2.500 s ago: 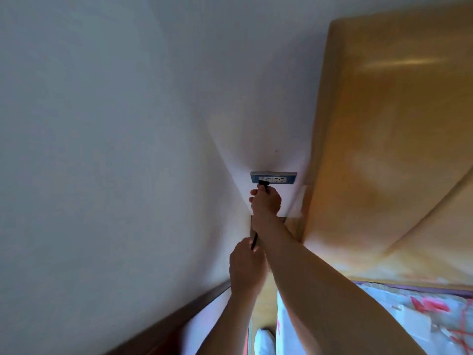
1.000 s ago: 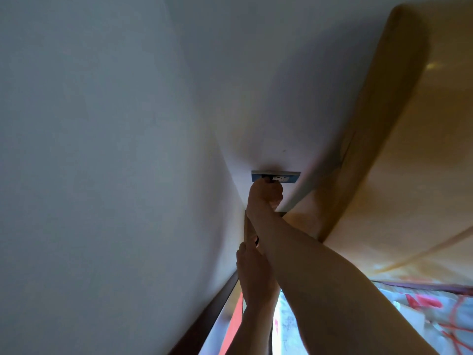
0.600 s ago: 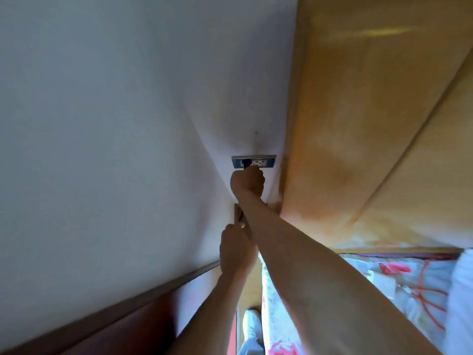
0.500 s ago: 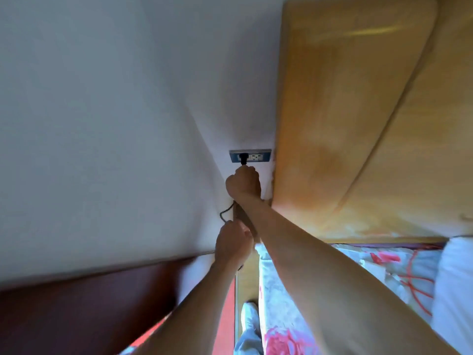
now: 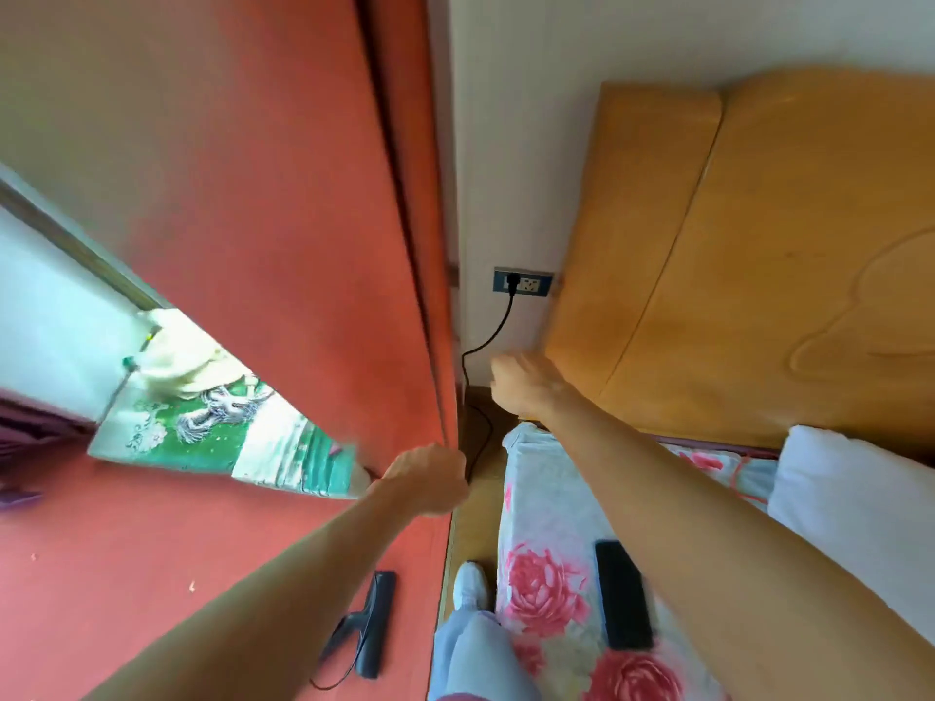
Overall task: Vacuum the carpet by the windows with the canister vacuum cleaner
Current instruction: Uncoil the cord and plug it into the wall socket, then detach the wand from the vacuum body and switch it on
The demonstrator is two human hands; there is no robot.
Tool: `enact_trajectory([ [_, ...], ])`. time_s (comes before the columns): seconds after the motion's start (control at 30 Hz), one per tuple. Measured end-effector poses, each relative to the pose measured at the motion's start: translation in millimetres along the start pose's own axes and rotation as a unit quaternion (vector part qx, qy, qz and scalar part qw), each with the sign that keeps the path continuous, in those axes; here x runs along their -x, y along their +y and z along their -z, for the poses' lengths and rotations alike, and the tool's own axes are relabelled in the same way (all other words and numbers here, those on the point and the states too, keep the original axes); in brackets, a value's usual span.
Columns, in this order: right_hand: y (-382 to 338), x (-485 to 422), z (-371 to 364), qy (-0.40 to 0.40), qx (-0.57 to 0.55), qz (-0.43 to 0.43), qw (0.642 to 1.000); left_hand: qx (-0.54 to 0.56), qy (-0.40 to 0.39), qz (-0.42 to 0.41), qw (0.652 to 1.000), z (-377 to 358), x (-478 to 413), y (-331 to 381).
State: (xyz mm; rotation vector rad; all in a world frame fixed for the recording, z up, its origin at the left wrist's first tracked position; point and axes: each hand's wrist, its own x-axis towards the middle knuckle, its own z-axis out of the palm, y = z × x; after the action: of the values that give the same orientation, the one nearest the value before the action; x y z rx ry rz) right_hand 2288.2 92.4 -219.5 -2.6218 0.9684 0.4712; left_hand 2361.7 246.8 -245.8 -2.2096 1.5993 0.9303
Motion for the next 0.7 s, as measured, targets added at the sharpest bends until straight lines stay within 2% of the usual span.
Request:
enact_trajectory([
  [0.13,-67.0,58.7,-21.9,-0.031,0.055,0.006,0.998,0.027,0.060,0.012,0.998,-26.1,100.6,-56.4],
  [0.27,-155.0,109.7,-52.7,-0.066,0.094,0.051,0.992,0.067,0.104,0.056,0.991,-65.0,214.4,-120.7],
  [0.53,-342.4,186.5,-106.3,-0.120,0.161,0.241,0.949,0.123,0.056,0.214,0.967,-161.7,393.4,-218.9],
  [0.7,-403.4,200.7,-111.7,-0.140,0.160,0.316,0.925,0.182,0.100,0.286,0.935,-191.7,453.1,-250.2],
])
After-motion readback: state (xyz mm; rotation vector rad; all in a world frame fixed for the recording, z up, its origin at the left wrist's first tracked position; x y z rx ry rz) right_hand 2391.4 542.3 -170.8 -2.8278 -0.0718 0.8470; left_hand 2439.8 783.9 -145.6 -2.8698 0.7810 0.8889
